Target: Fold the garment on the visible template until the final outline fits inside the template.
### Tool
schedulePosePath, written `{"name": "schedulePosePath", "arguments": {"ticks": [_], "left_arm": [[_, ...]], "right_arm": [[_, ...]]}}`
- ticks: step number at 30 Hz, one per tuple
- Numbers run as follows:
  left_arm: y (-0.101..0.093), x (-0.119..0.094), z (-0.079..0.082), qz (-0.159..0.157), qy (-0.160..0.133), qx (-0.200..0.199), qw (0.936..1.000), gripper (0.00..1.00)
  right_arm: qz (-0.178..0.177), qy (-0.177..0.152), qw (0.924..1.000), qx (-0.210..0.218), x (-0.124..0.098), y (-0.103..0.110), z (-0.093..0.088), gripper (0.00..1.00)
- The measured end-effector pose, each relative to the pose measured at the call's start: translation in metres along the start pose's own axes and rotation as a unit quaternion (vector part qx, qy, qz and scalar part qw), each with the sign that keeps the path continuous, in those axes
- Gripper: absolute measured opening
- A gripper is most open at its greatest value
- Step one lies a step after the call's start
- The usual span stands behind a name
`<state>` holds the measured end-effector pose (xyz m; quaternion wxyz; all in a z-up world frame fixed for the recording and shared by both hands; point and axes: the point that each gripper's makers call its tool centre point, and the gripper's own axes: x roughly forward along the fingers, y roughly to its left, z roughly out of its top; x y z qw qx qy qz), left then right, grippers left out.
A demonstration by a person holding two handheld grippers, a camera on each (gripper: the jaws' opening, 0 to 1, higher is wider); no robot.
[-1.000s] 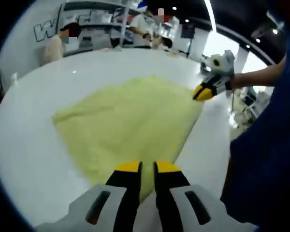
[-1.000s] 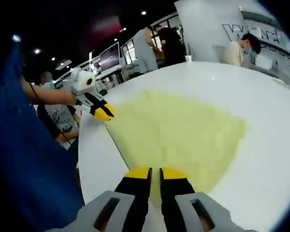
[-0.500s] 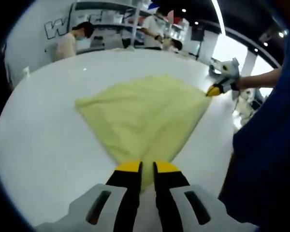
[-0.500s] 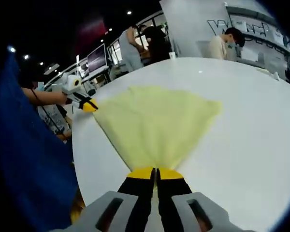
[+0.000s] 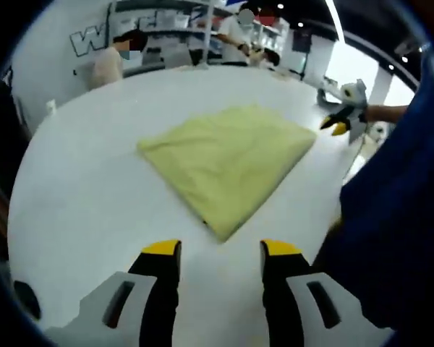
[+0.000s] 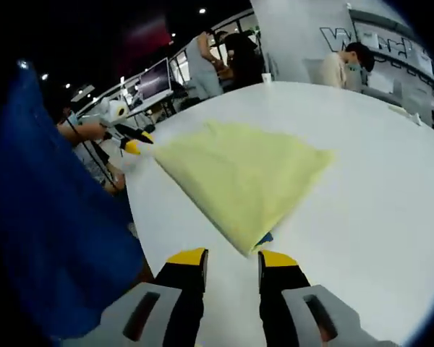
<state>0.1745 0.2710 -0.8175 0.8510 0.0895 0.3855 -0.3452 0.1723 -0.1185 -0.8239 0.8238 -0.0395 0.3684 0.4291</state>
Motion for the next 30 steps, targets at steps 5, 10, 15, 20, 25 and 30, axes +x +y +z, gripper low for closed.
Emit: {"name": "schedulePosePath", "arguments": {"ticks": [5,10,15,20,25,30], "left_arm": [[-0.006,-0.009,-0.005,-0.002,0.016,0.012,0.9998,0.51],[-0.024,-0.018,0.010,-0.015,-0.006,0.012,0.9998,0.55],[-0.046,-0.027,0.038,-0.025,-0.041,0.011,0.9988,0.56],[-0.053,-0.033,0.046,-0.030,-0.052,0.017,0.9980,0.58],[-0.061,-0.038,0.059,-0.028,-0.072,0.017,0.9968,0.59],[-0.066,-0.046,0.071,-0.022,-0.103,0.011,0.9944,0.59]], "right_arm": [[0.006,0.015,0.9997,-0.016,-0.008,0.011,-0.007,0.36],[0.007,0.005,0.9995,-0.029,-0.016,0.024,0.002,0.47],[0.000,-0.029,0.9988,-0.039,-0.028,0.034,0.025,0.50],[-0.007,-0.044,0.9978,-0.050,-0.039,0.043,0.040,0.52],[-0.012,-0.057,0.9971,-0.049,-0.046,0.049,0.045,0.55],[-0.018,-0.084,0.9955,-0.041,-0.052,0.053,0.052,0.56]]}}
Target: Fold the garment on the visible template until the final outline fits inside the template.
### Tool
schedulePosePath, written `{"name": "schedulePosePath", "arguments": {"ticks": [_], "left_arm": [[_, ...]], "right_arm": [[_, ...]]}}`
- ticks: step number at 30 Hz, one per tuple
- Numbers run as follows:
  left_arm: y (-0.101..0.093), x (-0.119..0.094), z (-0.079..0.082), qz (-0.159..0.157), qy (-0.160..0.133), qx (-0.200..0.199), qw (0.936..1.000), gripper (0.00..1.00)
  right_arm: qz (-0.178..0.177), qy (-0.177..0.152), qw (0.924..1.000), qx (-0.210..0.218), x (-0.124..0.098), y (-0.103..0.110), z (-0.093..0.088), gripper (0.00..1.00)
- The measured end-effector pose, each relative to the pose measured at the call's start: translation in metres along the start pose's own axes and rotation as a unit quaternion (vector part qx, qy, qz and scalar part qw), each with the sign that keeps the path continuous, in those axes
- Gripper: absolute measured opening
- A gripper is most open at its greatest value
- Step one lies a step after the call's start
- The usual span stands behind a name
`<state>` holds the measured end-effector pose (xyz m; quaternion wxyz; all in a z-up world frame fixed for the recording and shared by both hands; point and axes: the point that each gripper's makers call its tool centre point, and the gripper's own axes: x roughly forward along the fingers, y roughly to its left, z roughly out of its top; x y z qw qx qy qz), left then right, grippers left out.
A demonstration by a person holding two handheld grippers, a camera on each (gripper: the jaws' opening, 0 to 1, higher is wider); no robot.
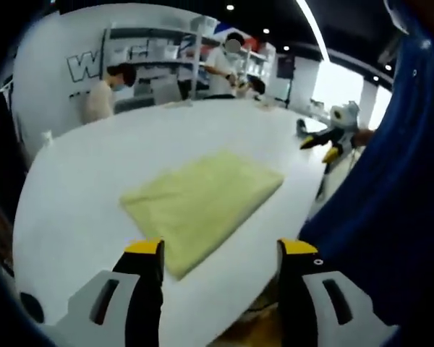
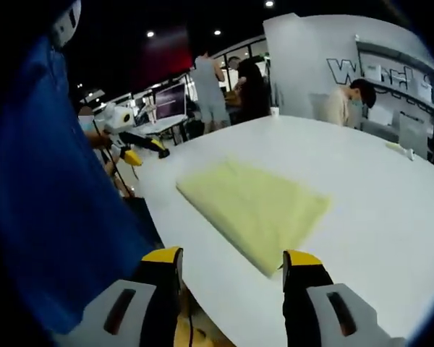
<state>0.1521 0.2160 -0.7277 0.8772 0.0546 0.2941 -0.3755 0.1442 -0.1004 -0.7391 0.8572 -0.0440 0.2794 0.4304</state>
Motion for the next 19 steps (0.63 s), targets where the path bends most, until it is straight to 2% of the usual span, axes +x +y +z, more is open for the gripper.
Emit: {"name": "schedulePosePath", "arguments": {"ticks": [4,8,19], "left_arm": [[-0.003,-0.004,0.011,0.011,-0.017,0.008,0.9998,0.58],[-0.010,-0.008,0.018,0.008,-0.023,0.008,0.9997,0.59],[-0.016,-0.009,0.023,0.014,-0.035,0.017,0.9991,0.57]], "right_arm": [[-0.003,-0.013,0.9999,0.000,-0.003,0.005,0.007,0.56],[-0.004,-0.020,0.9998,-0.004,-0.006,0.010,0.011,0.57],[-0.008,-0.041,0.9991,0.008,-0.009,0.012,0.013,0.58]]}}
